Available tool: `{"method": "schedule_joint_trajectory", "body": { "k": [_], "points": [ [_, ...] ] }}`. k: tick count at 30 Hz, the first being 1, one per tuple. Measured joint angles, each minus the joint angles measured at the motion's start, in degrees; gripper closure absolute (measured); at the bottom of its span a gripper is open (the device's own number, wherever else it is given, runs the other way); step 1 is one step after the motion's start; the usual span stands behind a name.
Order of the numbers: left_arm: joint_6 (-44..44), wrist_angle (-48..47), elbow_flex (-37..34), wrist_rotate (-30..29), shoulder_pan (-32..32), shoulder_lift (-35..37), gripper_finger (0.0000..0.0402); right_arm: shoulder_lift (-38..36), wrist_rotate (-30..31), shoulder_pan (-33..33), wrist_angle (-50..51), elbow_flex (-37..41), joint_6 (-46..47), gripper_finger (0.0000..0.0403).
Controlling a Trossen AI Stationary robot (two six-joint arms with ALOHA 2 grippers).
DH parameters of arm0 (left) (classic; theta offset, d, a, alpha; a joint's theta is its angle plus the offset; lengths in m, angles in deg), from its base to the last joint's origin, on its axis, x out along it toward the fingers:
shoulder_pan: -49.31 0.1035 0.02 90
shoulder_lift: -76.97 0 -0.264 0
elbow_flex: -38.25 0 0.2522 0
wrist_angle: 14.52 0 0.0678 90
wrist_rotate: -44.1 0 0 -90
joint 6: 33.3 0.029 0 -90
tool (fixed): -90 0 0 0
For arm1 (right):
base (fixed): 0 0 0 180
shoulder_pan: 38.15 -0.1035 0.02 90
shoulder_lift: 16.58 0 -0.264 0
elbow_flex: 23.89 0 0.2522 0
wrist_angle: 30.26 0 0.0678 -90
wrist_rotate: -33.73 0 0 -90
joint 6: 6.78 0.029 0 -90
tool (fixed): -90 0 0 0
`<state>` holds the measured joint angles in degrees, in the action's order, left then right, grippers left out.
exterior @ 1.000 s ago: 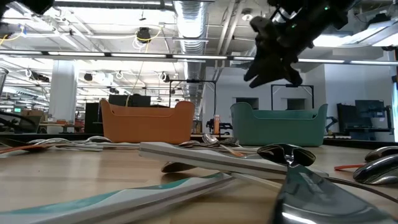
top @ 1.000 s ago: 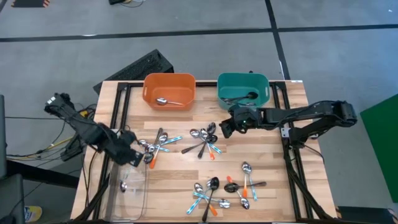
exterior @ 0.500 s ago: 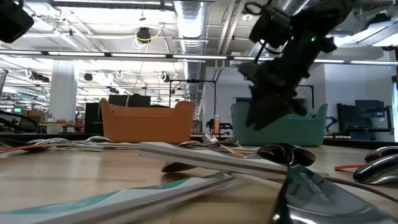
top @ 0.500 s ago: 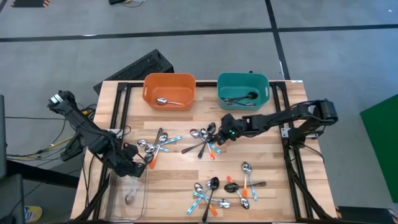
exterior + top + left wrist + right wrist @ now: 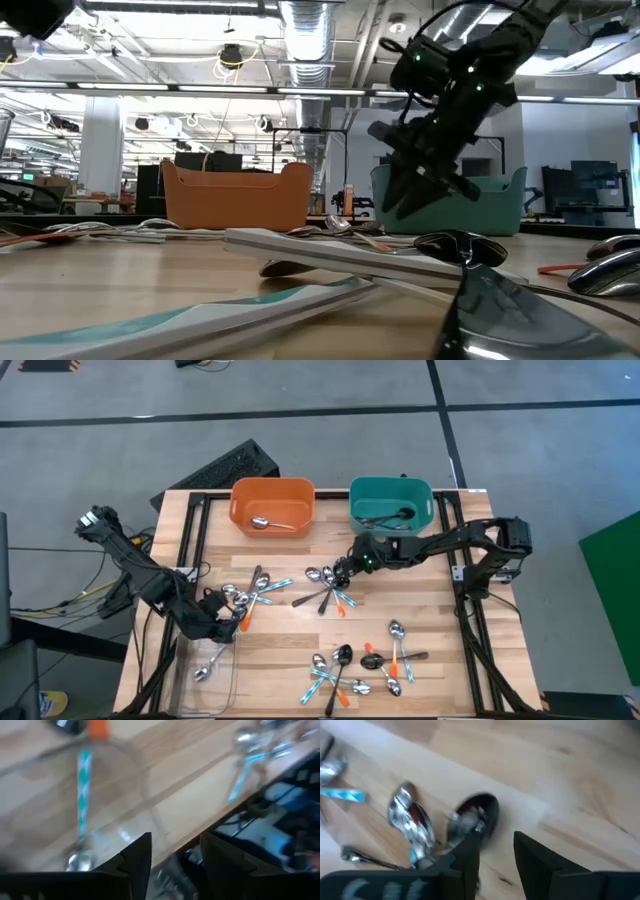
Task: Sort silverware by color (type)
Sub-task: Put the black spoon into the blue bin
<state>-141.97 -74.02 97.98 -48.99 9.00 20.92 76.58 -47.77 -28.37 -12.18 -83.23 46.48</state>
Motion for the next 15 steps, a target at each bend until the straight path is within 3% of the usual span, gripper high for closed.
{"method": "schedule_joint_trajectory", "body": {
  "k": [5,10,15],
  "points": [
    [3.7,0.1,2.2,-7.7,0.0,0.1,0.0255,2.0,-6.1,2.7,-4.1,0.0,-1.2,0.0258],
    [3.7,0.4,2.4,-11.3,0.0,0.1,0.0255,3.2,-10.5,3.1,-4.7,0.0,-0.6,0.0258],
    [8.7,3.5,2.4,-18.0,0.5,-0.1,0.0255,-1.4,-9.6,-0.3,-2.3,0.0,-6.2,0.0259]
  ]
}}
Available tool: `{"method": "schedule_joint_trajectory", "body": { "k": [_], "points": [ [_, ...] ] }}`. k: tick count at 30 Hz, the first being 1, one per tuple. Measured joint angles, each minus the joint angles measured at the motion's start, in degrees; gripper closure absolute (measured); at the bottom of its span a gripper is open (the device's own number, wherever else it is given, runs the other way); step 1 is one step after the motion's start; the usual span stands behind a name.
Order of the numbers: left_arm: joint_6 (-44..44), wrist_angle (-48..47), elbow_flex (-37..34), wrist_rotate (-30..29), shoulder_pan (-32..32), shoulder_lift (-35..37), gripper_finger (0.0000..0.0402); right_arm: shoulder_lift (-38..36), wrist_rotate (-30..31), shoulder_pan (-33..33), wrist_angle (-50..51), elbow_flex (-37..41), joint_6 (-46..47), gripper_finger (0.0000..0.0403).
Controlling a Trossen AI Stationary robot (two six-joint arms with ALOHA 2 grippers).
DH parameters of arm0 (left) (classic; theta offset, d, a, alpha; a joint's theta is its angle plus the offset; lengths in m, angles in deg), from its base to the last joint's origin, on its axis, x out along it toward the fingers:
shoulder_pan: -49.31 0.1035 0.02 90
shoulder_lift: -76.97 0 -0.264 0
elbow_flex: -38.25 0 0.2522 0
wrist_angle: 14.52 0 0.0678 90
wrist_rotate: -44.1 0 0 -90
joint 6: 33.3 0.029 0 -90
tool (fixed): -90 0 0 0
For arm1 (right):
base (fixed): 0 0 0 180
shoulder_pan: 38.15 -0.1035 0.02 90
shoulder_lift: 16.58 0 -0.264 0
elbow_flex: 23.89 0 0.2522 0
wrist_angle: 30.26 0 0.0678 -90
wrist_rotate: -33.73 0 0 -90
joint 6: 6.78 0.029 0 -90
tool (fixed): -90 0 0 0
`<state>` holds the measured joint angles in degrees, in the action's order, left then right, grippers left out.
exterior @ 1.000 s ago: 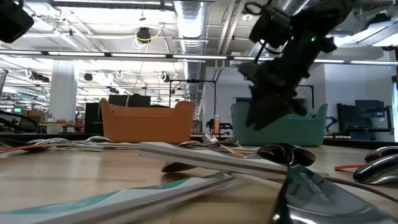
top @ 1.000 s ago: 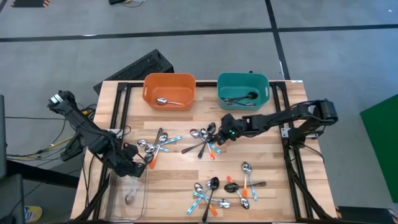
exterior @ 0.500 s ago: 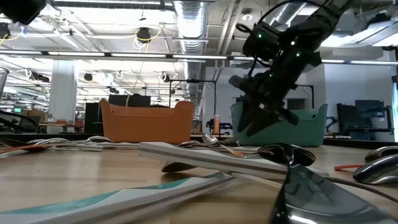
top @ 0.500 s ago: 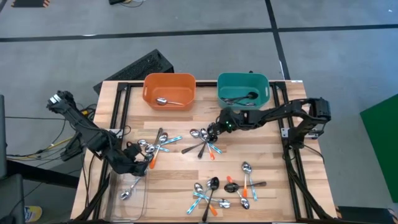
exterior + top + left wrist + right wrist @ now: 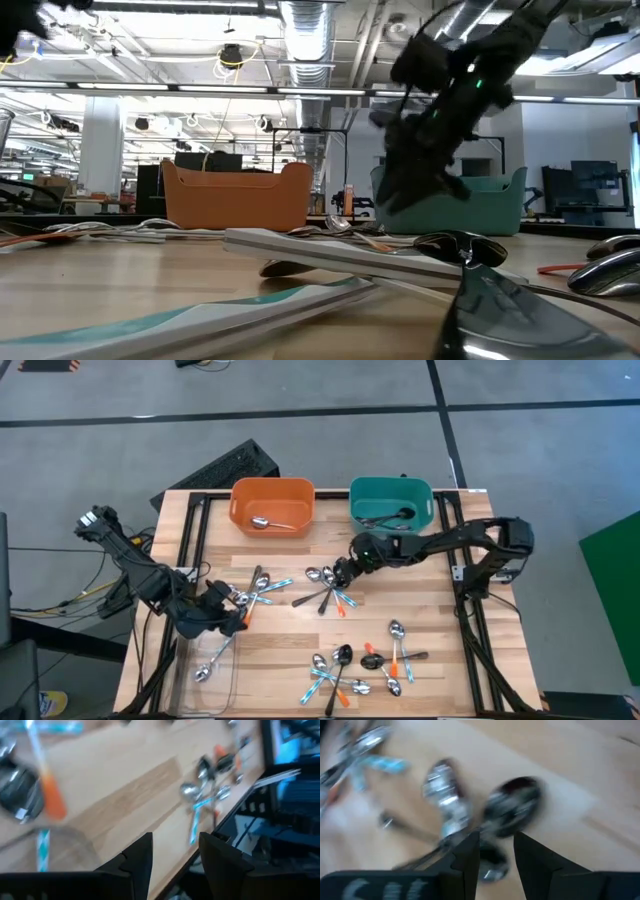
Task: Sort silverware by color (type)
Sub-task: Put the black spoon into the blue bin
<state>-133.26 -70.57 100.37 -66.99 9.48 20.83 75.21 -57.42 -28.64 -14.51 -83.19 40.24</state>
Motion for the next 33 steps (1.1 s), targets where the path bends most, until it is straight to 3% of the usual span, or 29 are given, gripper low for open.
{"method": "schedule_joint_trajectory", "body": {
  "k": [3,6,13,18,21,23,28,33],
  "points": [
    [5.2,2.1,0.0,-2.8,2.2,0.0,0.0255,-4.7,0.0,-2.9,2.5,-0.1,-2.8,0.0259],
    [11.5,3.4,0.0,-2.9,5.7,0.0,0.0255,-9.1,0.0,-5.9,9.4,-0.1,3.3,0.0259],
    [27.1,4.9,0.0,3.1,16.5,0.0,0.0255,-15.4,7.7,-17.2,28.0,0.0,22.4,0.0264],
    [38.2,7.4,0.0,9.2,24.3,0.0,0.0255,-13.6,12.9,-21.7,27.7,0.0,27.8,0.0272],
    [44.8,9.4,0.0,11.2,28.3,0.0,0.0255,-9.7,23.0,-19.8,21.7,0.0,24.9,0.0273],
    [48.9,11.1,0.0,12.1,30.9,0.0,0.0255,-6.8,25.5,-15.4,16.7,0.0,23.0,0.0273],
    [51.8,14.9,0.0,17.8,35.4,0.0,0.0255,0.0,13.7,-5.3,1.4,0.0,16.4,0.0268],
    [52.0,14.3,0.0,18.2,35.1,0.0,0.0255,3.8,10.1,-2.0,-2.0,0.0,17.6,0.0256]
  ]
}}
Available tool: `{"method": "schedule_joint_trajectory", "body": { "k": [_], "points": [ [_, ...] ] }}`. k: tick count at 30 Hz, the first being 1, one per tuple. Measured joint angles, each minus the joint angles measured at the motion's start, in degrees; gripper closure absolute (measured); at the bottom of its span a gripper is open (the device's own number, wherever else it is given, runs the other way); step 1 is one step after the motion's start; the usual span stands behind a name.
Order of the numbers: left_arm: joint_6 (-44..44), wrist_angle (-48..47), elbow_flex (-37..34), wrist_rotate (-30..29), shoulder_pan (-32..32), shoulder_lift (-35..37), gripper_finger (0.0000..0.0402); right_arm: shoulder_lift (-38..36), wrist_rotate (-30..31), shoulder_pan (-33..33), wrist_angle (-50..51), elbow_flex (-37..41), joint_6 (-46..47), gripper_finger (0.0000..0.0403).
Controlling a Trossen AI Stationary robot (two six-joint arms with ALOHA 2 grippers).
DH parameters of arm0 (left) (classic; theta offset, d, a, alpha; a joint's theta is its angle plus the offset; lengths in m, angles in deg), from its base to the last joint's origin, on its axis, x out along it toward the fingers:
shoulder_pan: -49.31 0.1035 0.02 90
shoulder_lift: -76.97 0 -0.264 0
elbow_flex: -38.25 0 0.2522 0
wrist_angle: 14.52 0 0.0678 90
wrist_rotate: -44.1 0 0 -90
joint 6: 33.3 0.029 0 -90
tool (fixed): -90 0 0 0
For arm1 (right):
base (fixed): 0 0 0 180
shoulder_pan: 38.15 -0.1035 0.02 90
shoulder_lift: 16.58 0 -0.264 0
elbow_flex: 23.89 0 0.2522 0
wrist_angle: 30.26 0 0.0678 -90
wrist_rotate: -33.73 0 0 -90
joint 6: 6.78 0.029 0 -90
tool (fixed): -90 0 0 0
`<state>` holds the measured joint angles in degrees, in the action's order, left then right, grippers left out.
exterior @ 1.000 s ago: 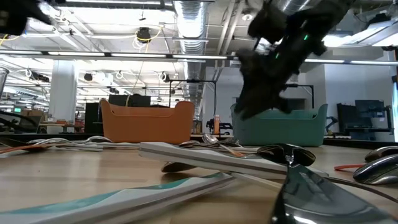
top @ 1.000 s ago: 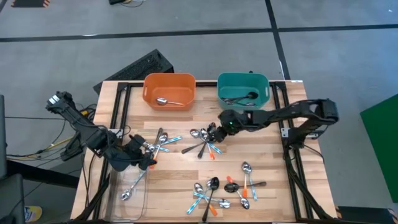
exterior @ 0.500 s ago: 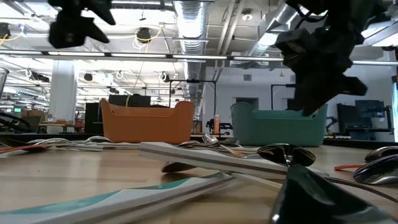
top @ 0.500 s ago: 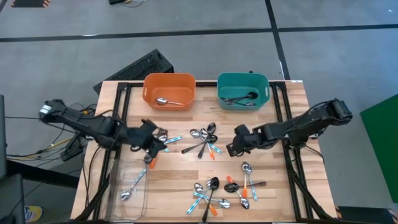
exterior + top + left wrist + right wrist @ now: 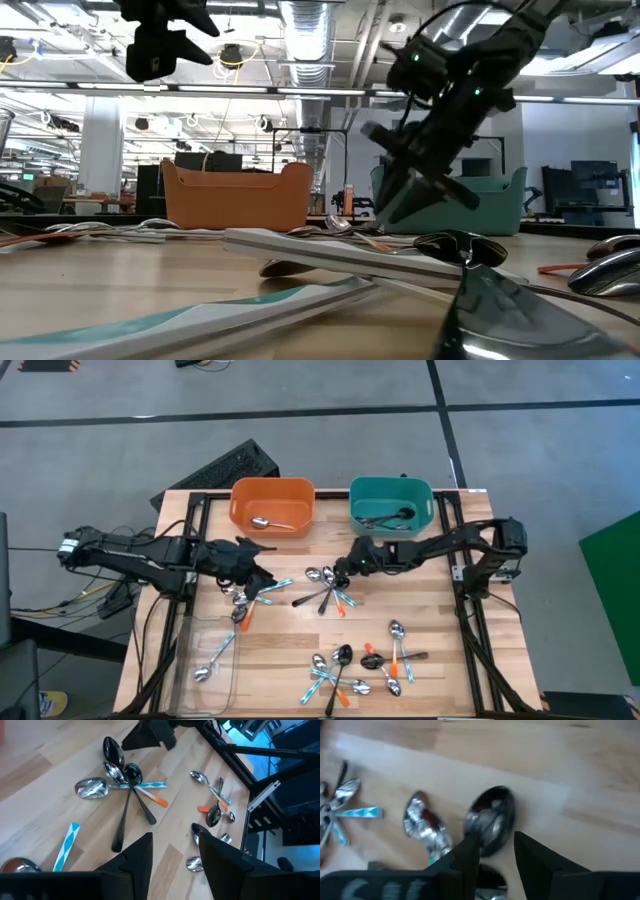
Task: Sort silverware by color (type)
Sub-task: Put the black spoon into the blue bin
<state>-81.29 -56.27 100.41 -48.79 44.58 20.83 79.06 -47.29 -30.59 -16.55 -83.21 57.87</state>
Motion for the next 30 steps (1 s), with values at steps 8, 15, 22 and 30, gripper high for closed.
{"method": "schedule_joint_trajectory", "body": {
  "k": [8,15,22,30],
  "points": [
    [-2.2,1.6,0.0,-6.4,-0.2,0.0,0.0255,1.3,1.0,0.6,-0.3,0.0,-0.9,0.0267],
    [-2.7,1.9,0.0,-6.7,-0.4,0.0,0.0255,1.2,0.1,3.6,-2.2,0.0,-3.9,0.0276],
    [-2.4,2.0,0.0,-8.5,0.9,0.0,0.0255,1.2,-2.2,6.5,-1.3,0.0,-8.0,0.0278],
    [-2.7,2.0,0.0,-8.5,1.5,0.0,0.0255,1.2,-7.4,6.8,-1.8,0.0,-10.1,0.0278]
  ]
}}
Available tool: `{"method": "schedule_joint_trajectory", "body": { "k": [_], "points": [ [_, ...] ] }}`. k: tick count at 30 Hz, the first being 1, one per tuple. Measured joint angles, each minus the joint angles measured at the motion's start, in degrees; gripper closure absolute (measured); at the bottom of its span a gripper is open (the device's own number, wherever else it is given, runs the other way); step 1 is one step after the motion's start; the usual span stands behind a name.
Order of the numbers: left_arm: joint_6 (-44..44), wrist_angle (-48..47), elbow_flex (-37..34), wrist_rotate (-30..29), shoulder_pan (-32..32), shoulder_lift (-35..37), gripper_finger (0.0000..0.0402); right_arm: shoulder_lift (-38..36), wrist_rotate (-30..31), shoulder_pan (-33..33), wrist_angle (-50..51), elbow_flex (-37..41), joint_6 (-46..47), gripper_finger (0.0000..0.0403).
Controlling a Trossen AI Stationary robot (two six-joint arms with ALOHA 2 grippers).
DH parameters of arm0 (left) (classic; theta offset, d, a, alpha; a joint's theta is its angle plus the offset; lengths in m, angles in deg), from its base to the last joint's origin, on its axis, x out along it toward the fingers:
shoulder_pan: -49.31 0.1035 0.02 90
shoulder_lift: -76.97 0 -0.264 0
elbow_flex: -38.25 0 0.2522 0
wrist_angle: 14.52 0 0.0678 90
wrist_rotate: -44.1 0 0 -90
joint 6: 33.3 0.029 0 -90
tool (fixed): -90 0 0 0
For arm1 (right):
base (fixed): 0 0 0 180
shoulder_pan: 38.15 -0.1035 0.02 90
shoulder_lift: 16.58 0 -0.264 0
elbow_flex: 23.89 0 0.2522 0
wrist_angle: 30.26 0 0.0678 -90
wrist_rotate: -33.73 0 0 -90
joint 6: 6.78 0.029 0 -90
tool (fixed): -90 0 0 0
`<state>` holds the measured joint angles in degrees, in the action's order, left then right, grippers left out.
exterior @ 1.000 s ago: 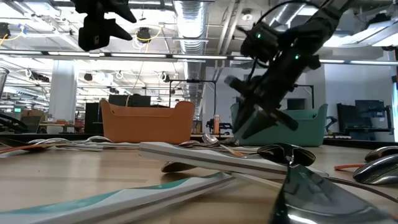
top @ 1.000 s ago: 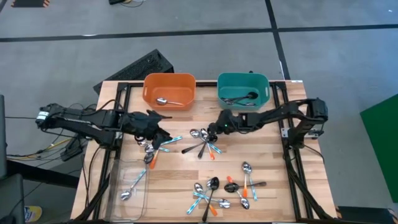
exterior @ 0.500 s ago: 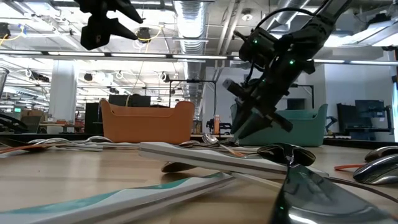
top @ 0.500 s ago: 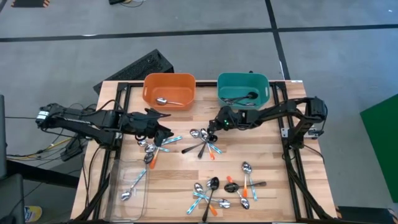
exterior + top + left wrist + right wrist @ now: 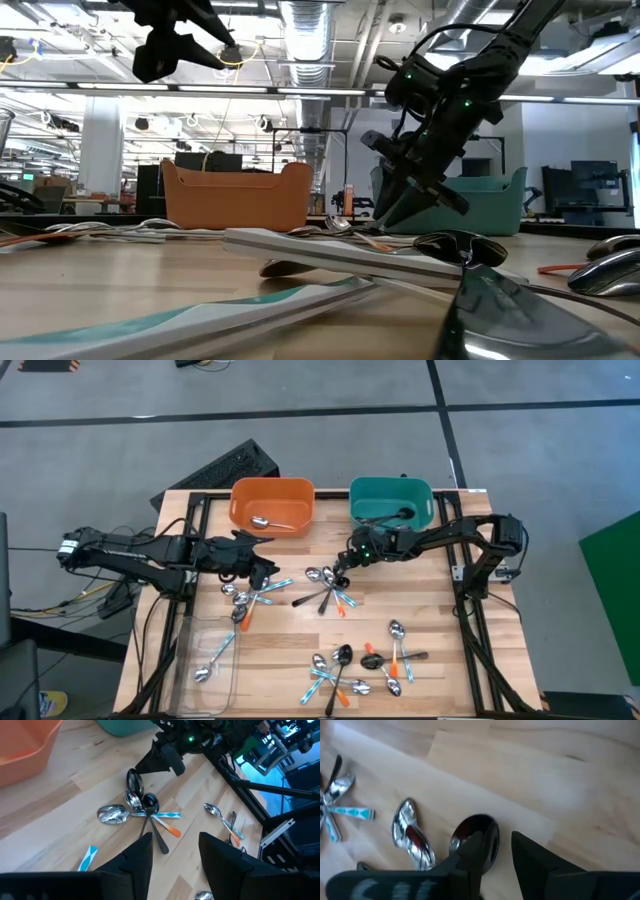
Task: Sort silverware by color (type)
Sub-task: Put the black spoon into the blue bin
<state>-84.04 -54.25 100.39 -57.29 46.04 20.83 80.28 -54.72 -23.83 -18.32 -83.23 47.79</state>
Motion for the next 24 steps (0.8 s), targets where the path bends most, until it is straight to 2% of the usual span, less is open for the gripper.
{"method": "schedule_joint_trajectory", "body": {
  "k": [3,7,11,14,19,24],
  "points": [
    [0.0,0.0,0.0,-0.1,0.0,0.0,0.0255,1.4,-0.1,-0.1,-1.4,-0.1,-0.7,0.0278],
    [0.0,0.0,0.0,-0.6,0.0,0.0,0.0255,4.4,-5.6,0.1,-3.2,-0.1,-0.2,0.0279],
    [0.2,-0.1,0.0,-0.4,0.1,0.0,0.0255,5.5,-4.8,-1.4,-4.1,-0.2,0.7,0.0286],
    [0.1,-0.2,0.0,-0.4,0.1,0.0,0.0255,5.2,-3.1,-2.1,-4.2,-0.2,0.8,0.0312],
    [0.9,-0.3,0.0,-0.5,0.4,0.0,0.0255,2.6,-5.5,-2.3,-4.6,0.0,-0.7,0.0388],
    [2.1,-0.3,0.0,-0.7,0.4,0.0,0.0255,-3.2,-6.1,-2.2,-2.7,0.2,-1.4,0.0393]
  ]
}}
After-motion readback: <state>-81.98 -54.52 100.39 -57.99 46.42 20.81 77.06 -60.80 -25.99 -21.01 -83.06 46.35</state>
